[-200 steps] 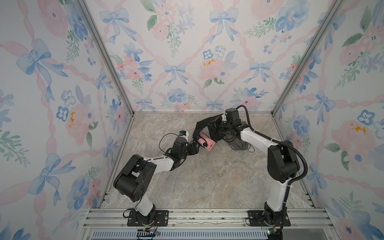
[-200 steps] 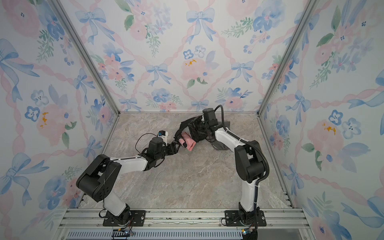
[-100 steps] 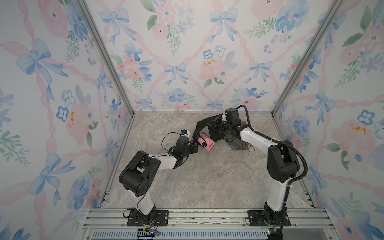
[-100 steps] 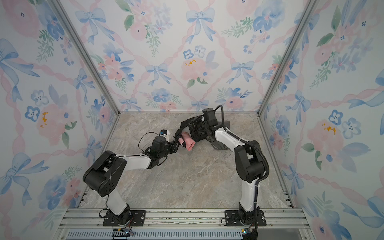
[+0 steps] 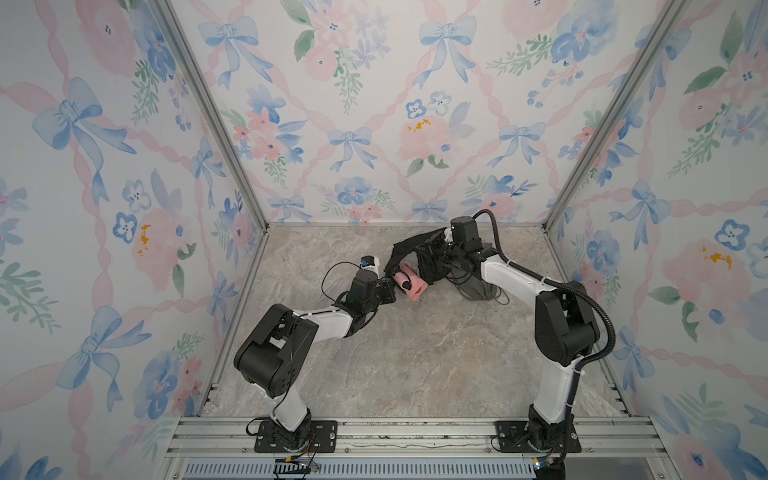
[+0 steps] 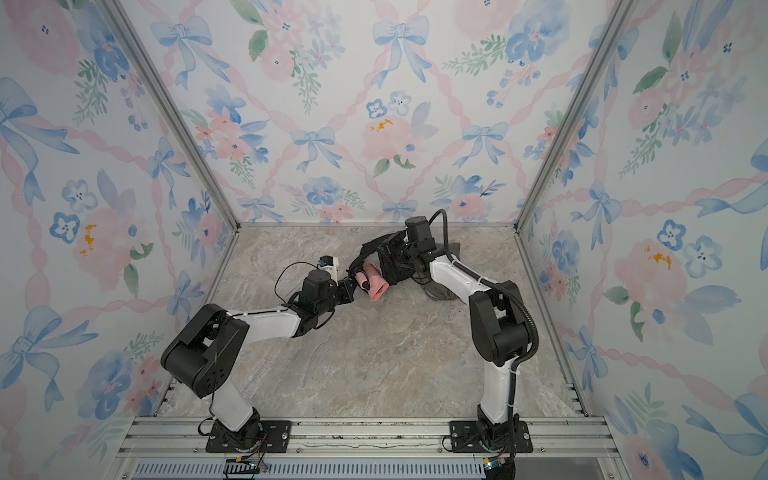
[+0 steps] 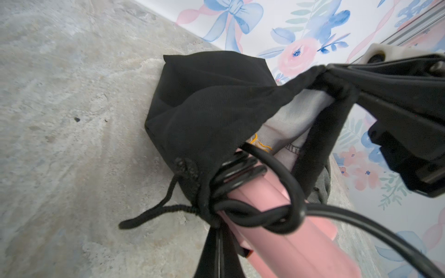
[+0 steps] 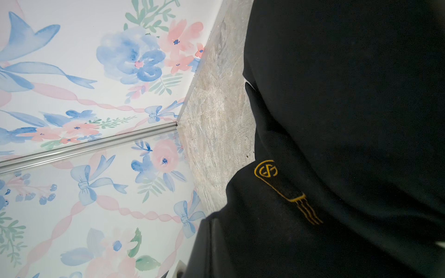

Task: Pack away hair dryers
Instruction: Adjust the drawstring bag at the center of the board.

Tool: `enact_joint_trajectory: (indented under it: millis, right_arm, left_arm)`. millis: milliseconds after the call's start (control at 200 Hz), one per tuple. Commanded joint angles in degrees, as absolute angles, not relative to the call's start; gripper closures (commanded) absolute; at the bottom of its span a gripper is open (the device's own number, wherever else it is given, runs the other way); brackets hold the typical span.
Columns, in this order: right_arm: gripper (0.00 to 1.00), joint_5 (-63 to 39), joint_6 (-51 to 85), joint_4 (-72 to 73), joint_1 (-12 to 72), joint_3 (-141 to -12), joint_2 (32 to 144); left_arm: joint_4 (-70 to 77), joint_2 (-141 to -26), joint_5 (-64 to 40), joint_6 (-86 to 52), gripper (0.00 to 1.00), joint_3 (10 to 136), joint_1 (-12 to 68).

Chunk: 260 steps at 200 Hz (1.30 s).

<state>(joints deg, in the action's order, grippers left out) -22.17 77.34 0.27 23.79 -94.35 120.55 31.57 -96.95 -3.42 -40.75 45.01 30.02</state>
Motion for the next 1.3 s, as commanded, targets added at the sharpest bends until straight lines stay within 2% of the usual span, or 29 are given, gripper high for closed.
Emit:
enact_joint_trajectory:
  millis: [0,250,520,780,1295]
  right_arm:
    - [1.00,-21.0,75.9,0.9,23.4,-93.7,118.2]
    - [1.00,-21.0,72.8,-2.0,23.0,-95.7,117.8]
    - [1.00,-15.3,53.6,-18.3,23.7,-101.5,114.7]
    - [1.00,-12.8,42.7,-28.1,24.9,-109.0,109.9]
    - [1.00,-12.9,34.6,-36.2,23.8,-116.2,109.7]
  left_arm:
    - [31.4,-93.3,-3.3,-39.4,1.00,46.9,30.3]
    - [27.6,-89.5,-4.2,-38.2,1.00,48.7,30.2]
    - [21.1,-83.7,-3.6,-35.8,1.00,53.0,29.4]
    - [18.3,-82.1,-3.6,-34.9,1.00,54.9,28.5]
    - [11.1,-78.2,-5.5,-33.1,1.00,64.4,28.2]
